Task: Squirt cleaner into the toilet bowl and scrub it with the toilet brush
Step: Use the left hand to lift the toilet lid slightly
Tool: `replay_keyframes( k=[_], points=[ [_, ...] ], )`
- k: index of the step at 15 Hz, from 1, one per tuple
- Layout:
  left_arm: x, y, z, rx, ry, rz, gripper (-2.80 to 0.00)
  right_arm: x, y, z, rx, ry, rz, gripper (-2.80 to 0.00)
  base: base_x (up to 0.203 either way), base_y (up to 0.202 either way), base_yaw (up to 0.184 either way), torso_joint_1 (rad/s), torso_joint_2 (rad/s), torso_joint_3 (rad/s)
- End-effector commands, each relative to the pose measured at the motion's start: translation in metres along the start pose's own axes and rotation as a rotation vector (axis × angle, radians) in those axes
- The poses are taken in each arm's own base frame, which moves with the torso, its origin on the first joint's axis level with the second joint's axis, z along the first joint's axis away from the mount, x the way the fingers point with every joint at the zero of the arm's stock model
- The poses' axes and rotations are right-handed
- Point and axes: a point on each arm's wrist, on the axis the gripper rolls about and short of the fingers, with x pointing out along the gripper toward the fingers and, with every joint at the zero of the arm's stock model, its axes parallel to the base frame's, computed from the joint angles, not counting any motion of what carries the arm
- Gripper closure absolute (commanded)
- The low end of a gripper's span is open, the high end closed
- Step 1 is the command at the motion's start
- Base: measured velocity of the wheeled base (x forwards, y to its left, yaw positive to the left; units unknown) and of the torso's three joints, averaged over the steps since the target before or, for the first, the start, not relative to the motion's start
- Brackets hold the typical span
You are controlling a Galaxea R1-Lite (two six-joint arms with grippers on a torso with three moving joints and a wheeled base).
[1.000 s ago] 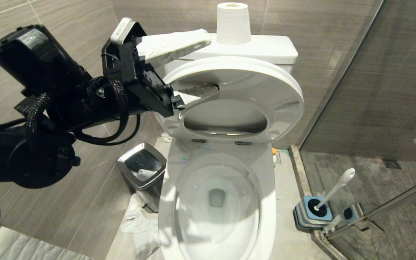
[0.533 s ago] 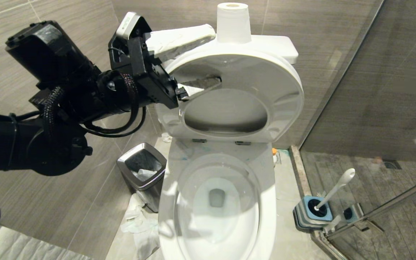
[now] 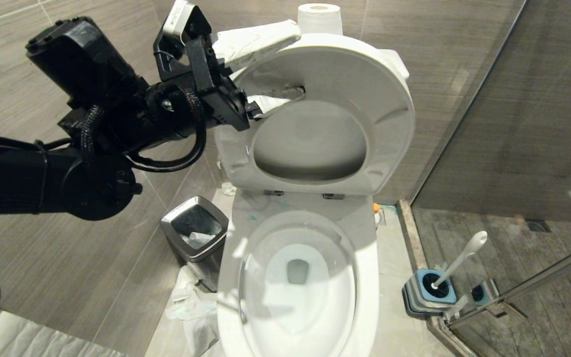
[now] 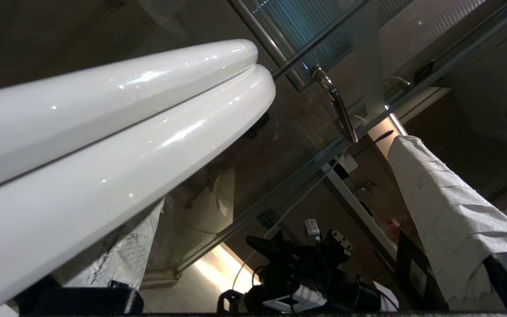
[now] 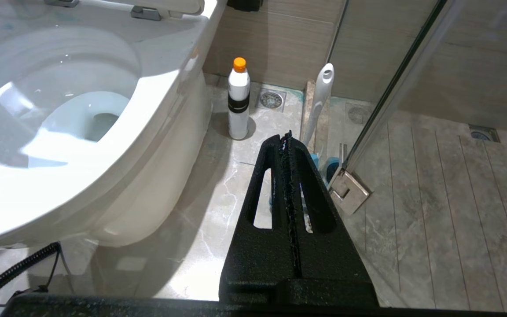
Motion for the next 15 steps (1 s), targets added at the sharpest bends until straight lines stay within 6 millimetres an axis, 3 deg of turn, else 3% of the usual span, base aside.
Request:
replay_keyframes(
  k=[1,5,9,15],
  points=[
    [0.002,0.000,0.004,0.013,-0.001,-0.013,-2.80,0.001,0.000,-0.003,-0.001,0.011,0.001,0.00,0.000,0.000,0.000,0.000,0.00,0.000],
    [0.000,0.002,0.019,0.063,-0.027,-0.016,-2.80,0.001,0.000,-0.003,0.000,0.011,0.001,0.00,0.000,0.000,0.000,0.000,0.00,0.000],
    [-0.006,0.020,0.034,0.104,-0.056,0.009,-2.80,0.001,0.000,-0.003,-0.001,0.011,0.001,0.00,0.000,0.000,0.000,0.000,0.00,0.000],
    [0.000,0.042,0.069,0.162,-0.082,0.023,-2.80,0.001,0.000,-0.003,-0.001,0.011,0.001,0.00,0.000,0.000,0.000,0.000,0.00,0.000]
  ],
)
